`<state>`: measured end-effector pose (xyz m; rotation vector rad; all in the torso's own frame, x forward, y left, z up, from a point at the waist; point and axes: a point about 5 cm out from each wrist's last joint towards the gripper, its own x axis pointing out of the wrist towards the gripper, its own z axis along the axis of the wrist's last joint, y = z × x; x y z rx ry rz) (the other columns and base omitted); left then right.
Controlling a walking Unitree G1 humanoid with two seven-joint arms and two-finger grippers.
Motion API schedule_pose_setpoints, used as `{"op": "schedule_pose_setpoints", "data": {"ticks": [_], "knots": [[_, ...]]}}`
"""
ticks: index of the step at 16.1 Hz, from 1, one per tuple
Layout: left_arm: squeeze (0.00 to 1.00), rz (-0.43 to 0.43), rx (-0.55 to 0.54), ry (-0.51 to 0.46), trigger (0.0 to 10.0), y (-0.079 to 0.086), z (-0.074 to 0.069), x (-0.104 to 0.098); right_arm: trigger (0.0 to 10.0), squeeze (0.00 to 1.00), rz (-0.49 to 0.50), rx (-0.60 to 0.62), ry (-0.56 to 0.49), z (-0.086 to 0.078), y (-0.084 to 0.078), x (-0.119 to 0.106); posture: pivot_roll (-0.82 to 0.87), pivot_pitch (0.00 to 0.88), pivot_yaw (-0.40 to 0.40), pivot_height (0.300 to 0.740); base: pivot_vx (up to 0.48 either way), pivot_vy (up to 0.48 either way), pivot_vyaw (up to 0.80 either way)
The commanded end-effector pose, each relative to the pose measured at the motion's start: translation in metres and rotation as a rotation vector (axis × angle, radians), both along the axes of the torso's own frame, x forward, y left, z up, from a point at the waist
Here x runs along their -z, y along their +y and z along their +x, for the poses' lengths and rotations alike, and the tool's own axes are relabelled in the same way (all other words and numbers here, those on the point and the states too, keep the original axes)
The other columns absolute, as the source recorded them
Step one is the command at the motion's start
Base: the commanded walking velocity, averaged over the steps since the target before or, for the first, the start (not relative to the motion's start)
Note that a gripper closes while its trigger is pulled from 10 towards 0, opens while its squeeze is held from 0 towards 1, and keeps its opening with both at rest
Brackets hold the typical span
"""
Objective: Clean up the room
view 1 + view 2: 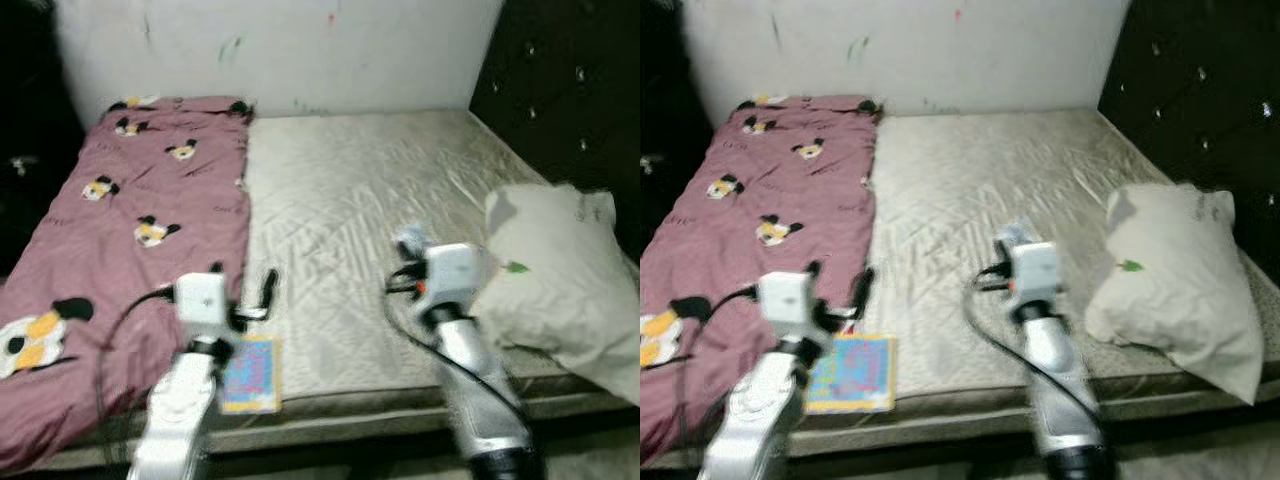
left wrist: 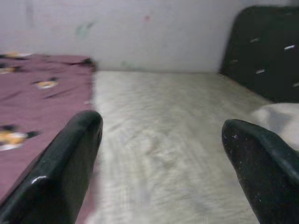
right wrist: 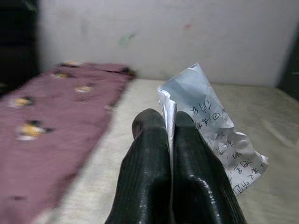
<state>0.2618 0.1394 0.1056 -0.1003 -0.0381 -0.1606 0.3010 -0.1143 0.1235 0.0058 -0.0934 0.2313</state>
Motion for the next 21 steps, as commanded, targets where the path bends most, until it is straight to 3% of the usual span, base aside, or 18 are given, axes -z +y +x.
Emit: {"op": "schedule_pose_setpoints", "data": {"ticks": [1,7,10,21], "knots": [[0.00,0.000,0.001,0.004,10.0,-0.0026,0.0011,-0.0001,10.0,0.00,-0.012,-0.001,-0.026,0.0008,-0.0040,-0.0063,-0.01,0.000,0.015,0.740,0.000,0.480,0.80],[0.00,-0.003,0.004,-0.002,10.0,-0.0034,0.0022,-0.0006,10.0,0.00,0.001,0.003,-0.004,0.0015,-0.0060,-0.0025,-0.01,0.000,0.015,0.740,0.000,0.480,0.23],[0.00,-0.029,0.052,-0.034,10.0,-0.0077,-0.0002,-0.0042,10.0,0.00,-0.007,-0.007,-0.003,0.0011,-0.0044,-0.0011,-0.01,0.000,0.016,0.740,0.000,0.000,0.00],[0.00,-0.033,0.070,-0.029,10.0,-0.0080,-0.0032,-0.0034,10.0,0.00,-0.019,-0.021,0.000,-0.0009,-0.0022,0.0022,-0.01,0.000,0.018,0.740,0.408,0.000,0.00]]}}
